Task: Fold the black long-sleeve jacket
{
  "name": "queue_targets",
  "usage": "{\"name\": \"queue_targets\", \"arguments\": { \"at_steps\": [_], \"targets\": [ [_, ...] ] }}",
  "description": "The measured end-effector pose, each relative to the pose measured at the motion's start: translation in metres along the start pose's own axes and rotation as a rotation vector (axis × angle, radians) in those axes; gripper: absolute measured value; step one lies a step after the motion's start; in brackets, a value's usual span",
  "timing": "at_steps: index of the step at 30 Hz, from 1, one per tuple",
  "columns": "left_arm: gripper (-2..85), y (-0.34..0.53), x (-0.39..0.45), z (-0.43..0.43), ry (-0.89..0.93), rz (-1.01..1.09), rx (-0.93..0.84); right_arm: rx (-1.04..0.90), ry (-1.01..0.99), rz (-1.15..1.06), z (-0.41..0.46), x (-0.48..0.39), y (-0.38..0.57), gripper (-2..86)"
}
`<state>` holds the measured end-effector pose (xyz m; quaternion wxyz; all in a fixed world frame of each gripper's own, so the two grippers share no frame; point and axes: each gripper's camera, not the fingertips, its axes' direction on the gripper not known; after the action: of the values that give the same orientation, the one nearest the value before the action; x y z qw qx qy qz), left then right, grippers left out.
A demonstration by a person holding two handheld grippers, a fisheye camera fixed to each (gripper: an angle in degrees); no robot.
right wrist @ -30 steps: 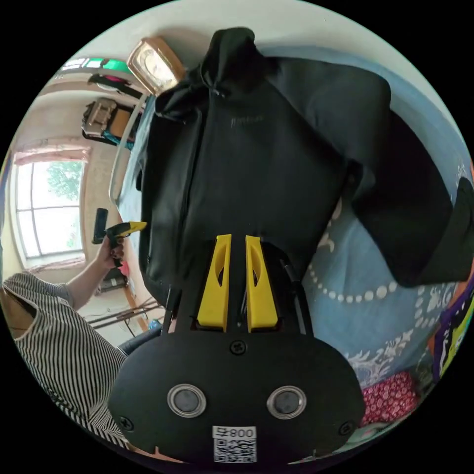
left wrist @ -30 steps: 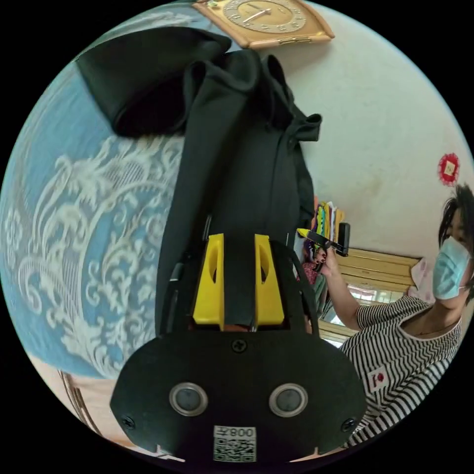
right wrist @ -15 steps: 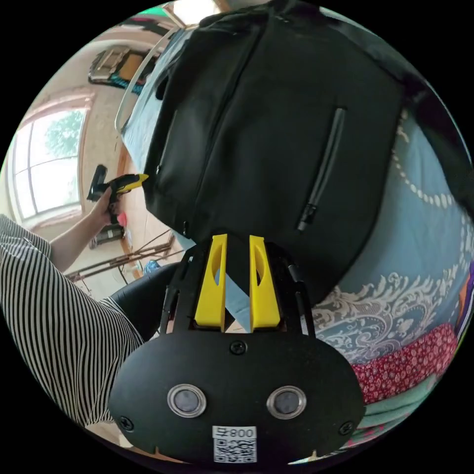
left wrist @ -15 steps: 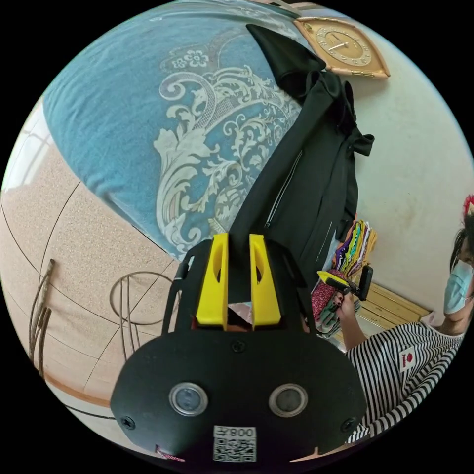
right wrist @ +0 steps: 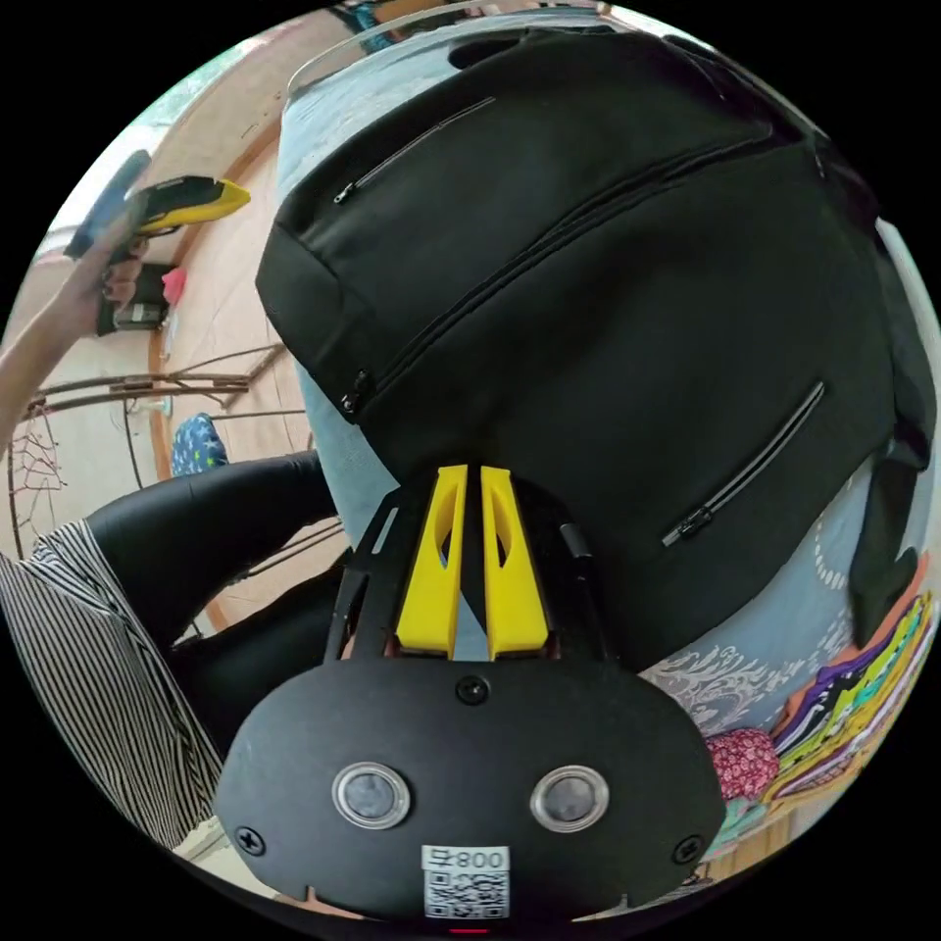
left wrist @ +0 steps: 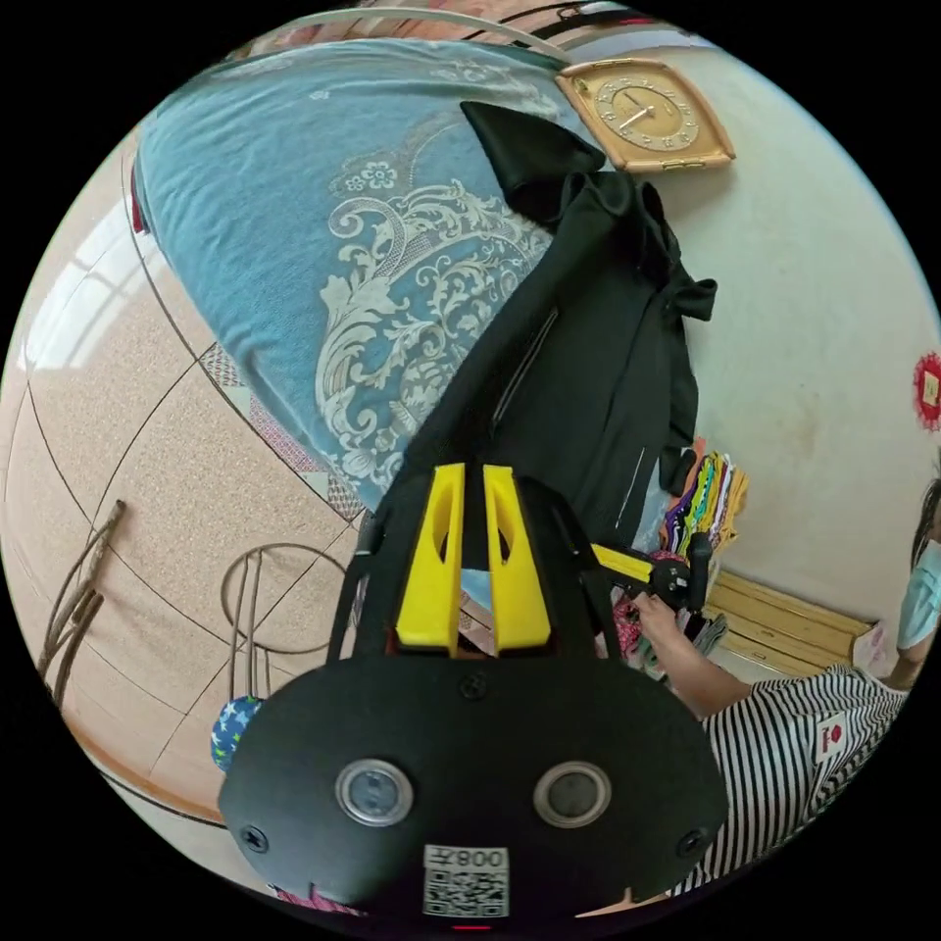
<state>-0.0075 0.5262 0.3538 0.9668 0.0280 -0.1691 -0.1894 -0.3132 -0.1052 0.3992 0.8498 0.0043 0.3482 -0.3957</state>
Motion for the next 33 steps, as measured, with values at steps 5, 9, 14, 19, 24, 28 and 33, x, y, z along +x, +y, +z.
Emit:
{"name": "queue_targets", "arguments": {
  "at_steps": [5,9,14,19,24,28,33],
  "targets": [
    [1.4,0.000,0.064,0.045,0.010,0.165,-0.164,-0.024,0.192,-0.037,-0.007,-0.043,-0.018,2.6],
    [0.4,-0.017,0.100,0.123,-0.051,0.253,-0.374,-0.020,0.080,0.057,-0.018,-0.033,-0.025,2.0],
    [0.2,-0.014,0.134,0.135,-0.118,0.381,-0.432,-0.069,0.015,0.070,-0.031,-0.029,-0.041,1.2],
    [0.1,-0.029,0.152,0.130,-0.051,0.379,-0.469,-0.129,-0.036,0.103,-0.042,-0.024,-0.054,0.8],
    [0.2,-0.053,0.191,0.132,-0.029,0.430,-0.412,-0.166,-0.315,0.275,-0.067,0.015,-0.061,0.4],
    [0.4,-0.070,0.215,0.138,-0.002,0.442,-0.367,0.057,-0.318,0.375,-0.131,0.071,-0.076,0.7],
    [1.1,-0.087,0.242,0.156,0.013,0.487,-0.343,0.330,-0.173,0.340,-0.210,0.150,-0.157,4.3]
  ]
}}
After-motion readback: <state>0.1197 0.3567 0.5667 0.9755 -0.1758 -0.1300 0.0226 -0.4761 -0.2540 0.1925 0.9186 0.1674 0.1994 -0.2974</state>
